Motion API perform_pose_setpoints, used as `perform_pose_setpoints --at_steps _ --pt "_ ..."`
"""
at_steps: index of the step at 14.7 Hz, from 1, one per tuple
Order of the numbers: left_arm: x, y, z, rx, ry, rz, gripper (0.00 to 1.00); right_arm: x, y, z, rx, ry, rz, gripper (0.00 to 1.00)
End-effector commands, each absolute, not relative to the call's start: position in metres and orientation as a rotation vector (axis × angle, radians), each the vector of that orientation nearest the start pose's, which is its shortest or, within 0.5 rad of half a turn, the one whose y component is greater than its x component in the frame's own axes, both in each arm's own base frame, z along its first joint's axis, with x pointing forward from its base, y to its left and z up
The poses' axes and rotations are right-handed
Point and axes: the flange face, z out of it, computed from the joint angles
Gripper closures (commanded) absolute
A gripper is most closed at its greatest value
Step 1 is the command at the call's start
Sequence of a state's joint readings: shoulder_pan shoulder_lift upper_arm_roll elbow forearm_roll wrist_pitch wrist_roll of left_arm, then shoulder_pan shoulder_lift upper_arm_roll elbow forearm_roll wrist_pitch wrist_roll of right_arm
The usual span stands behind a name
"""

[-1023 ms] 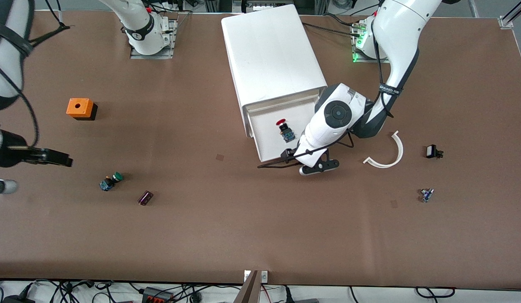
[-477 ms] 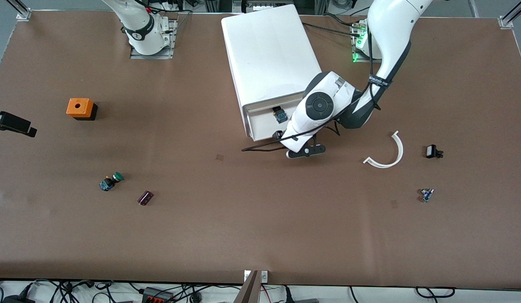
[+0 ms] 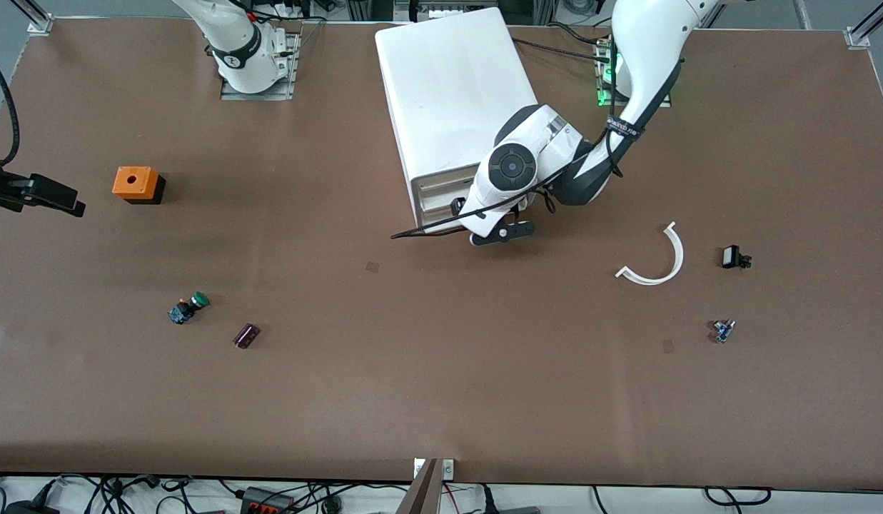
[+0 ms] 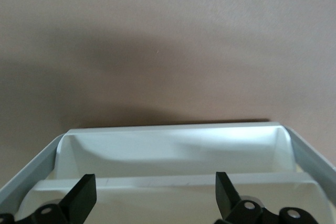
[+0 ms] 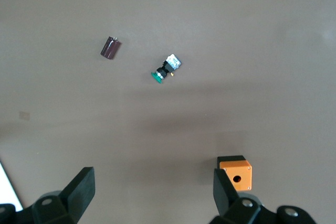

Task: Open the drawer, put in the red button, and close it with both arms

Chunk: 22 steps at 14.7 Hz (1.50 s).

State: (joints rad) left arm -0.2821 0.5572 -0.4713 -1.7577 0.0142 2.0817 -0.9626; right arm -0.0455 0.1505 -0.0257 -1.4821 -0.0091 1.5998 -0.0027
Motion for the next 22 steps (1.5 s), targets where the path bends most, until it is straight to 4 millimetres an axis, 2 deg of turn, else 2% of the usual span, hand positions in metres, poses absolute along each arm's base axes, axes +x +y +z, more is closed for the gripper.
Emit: perform_pose_setpoints --at_steps 1,4,7,12,15,17,19,20,22 --pt "0.467 -0.421 0.273 -3.085 -0.354 0.511 0.0 0.569 -0.037 0.574 -3.17 0.065 0.007 0.0" --pt "0.467 -0.423 0.274 -3.089 -0.352 0.509 0.0 0.565 -0.037 0.571 -3.172 0.057 -0.005 0.0" --pt "0.455 -0.431 0.274 -3.074 -0.3 0.54 0.0 0.562 -0.037 0.575 -3.172 0.018 -0.002 0.0" --pt "0.465 -0.426 0.279 -3.08 -0.305 0.512 0.0 0.56 -0.038 0.578 -3.17 0.048 0.019 0.0" --pt "0.519 -0.393 0.322 -3.118 -0.307 0.469 0.0 0.561 -0.039 0.577 -3.17 0.053 0.012 0.0" --pt "0.562 -0.357 0.364 -3.075 -0.253 0.333 0.0 0.563 -0.038 0.576 -3.17 0.05 0.007 0.0" --pt "0.585 -0.33 0.387 -3.047 -0.192 0.268 0.0 0.564 -0.038 0.574 -3.17 0.05 0.012 0.0" --pt "0.598 -0.309 0.394 -3.053 -0.182 0.245 0.0 0.565 -0.038 0.574 -3.17 0.05 0.0 0.0" --pt "0.608 -0.278 0.404 -3.04 -0.079 0.253 0.0 0.564 -0.038 0.566 -3.17 0.049 0.007 0.0"
